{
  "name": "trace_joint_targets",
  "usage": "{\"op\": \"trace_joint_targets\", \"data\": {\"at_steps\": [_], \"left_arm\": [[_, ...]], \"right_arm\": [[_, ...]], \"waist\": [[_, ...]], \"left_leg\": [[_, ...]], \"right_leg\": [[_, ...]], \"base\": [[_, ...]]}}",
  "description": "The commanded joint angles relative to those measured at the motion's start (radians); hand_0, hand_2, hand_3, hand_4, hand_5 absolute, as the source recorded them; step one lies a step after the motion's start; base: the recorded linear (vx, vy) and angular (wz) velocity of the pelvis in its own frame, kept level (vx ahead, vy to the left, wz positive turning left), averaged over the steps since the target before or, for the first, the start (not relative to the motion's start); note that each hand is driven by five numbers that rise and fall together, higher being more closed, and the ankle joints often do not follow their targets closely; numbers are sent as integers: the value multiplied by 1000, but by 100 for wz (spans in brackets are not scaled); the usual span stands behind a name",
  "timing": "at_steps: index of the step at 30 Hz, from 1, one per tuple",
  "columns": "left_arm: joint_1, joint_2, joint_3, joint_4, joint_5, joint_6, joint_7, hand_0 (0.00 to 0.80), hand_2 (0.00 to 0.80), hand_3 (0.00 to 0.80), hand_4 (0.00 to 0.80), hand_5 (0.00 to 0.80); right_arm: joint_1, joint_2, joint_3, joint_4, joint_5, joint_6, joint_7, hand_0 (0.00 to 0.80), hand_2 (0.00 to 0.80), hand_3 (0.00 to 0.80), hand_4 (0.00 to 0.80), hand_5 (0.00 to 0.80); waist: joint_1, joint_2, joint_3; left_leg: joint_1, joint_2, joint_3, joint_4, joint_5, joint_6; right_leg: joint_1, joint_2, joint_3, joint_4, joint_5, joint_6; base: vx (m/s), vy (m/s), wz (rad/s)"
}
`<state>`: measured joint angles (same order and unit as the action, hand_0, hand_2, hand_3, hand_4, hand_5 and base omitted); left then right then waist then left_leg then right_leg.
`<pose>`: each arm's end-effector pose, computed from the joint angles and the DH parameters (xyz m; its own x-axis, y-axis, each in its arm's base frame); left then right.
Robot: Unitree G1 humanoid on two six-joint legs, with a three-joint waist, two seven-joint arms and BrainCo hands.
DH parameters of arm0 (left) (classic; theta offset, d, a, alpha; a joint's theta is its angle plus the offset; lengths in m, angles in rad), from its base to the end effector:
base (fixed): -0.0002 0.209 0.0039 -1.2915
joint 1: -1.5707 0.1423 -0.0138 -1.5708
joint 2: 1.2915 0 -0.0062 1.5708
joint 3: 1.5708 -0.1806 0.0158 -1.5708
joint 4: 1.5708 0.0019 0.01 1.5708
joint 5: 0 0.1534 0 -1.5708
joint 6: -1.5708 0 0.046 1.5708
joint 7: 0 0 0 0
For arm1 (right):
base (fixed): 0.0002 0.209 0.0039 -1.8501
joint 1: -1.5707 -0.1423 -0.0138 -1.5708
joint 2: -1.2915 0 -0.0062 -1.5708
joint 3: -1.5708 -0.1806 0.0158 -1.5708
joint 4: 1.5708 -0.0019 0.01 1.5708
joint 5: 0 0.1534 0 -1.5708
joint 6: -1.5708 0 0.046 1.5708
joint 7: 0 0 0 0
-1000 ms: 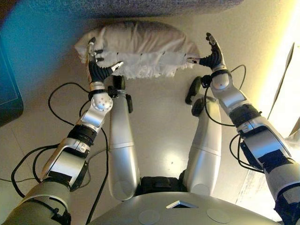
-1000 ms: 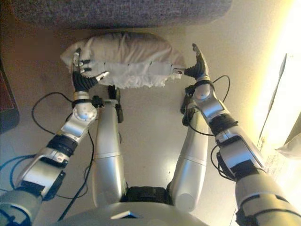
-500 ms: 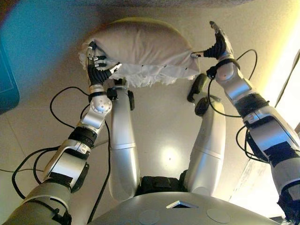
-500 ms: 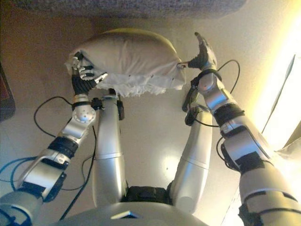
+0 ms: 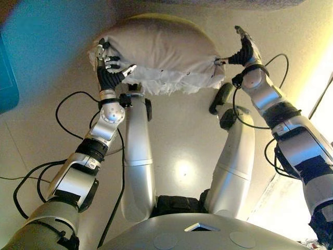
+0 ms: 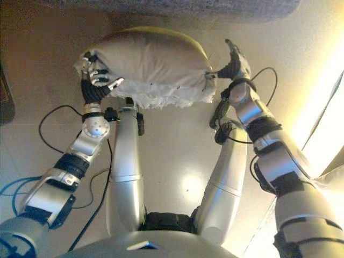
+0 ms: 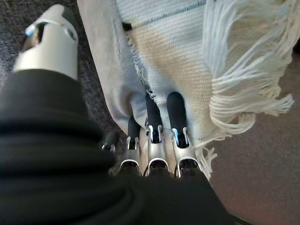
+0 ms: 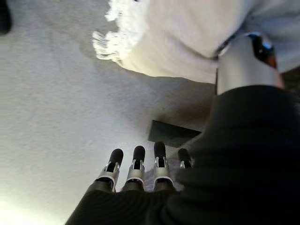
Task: Pick up the cushion and take it to the sofa
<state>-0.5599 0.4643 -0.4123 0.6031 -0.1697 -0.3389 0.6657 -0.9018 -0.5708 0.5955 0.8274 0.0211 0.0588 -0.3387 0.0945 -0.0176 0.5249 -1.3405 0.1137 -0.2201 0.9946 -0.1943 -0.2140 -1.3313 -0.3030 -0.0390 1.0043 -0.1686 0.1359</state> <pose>0.3095 0.1765 0.0803 0.8861 0.2748 0.3732 -0.3893 0.8784 0.2774 0.3565 -0.1990 0.1326 0.9843 -0.1272 0.1223 0.1748 0.6091 -0.7736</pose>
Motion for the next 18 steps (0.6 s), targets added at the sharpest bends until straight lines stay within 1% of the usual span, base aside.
{"op": "trace_joint_targets", "data": {"at_steps": [1,2,4,5,7,10,13,15,18], "left_arm": [[36,17,-4,-24,11,-25,37,0,0,0,0,0],[33,21,1,-23,10,-27,39,0,0,0,0,0],[26,31,7,-21,5,-29,46,0,0,0,0,0],[24,36,11,-21,3,-30,45,0,0,0,0,0],[22,45,17,-19,-3,-33,44,0,0,0,0,0],[11,55,21,-2,-5,-35,41,0,0,0,0,0],[0,55,20,23,-8,-47,46,0,0,0,0,0],[-13,49,17,41,-4,-54,52,0,0,0,0,0],[-23,39,14,60,2,-63,63,0,0,0,0,0]], "right_arm": [[87,-89,-81,-18,59,-28,-59,0,0,0,0,0],[100,-95,-93,-18,55,-30,-61,0,0,0,0,0],[126,-117,-109,-21,-5,-15,-61,0,0,0,0,0],[136,-128,-110,-23,-48,3,-51,0,0,0,0,0],[151,-153,-102,-13,-72,13,-36,0,0,0,0,0],[161,-167,-97,21,-55,10,-28,0,0,0,0,0],[165,-169,-91,46,-108,1,-12,0,0,0,0,0],[169,-163,-76,54,-94,-13,-12,0,0,0,0,0],[172,-146,-86,57,-10,-24,-33,0,0,0,0,0]], "waist": [[-20,33,-5],[-24,30,-5],[-33,23,-5],[-36,20,-5],[-39,14,-5],[-40,6,-5],[-41,1,-5],[-43,-2,-5],[-45,-4,-5]], "left_leg": [[-26,-7,72,-129,138,93],[-26,-5,73,-125,137,92],[-26,-1,75,-116,133,91],[-27,1,76,-112,131,91],[-25,6,79,-109,129,93],[-19,11,81,-106,124,94],[-12,17,80,-111,123,93],[-8,19,81,-121,124,92],[-3,22,82,-133,124,90]], "right_leg": [[12,20,-10,42,7,5],[13,22,-9,42,8,5],[20,25,-10,39,12,7],[24,24,-12,37,13,7],[30,23,-15,33,18,9],[40,21,-21,24,27,11],[51,22,-26,16,28,12],[58,24,-30,2,32,12],[65,26,-33,-13,32,12]], "base": [[8,27,-6],[7,24,-6],[2,14,-6],[-3,-3,-6],[-4,-15,-6],[-8,-24,-7],[-14,-6,-13],[-21,-19,-5],[-26,-7,-4]]}}
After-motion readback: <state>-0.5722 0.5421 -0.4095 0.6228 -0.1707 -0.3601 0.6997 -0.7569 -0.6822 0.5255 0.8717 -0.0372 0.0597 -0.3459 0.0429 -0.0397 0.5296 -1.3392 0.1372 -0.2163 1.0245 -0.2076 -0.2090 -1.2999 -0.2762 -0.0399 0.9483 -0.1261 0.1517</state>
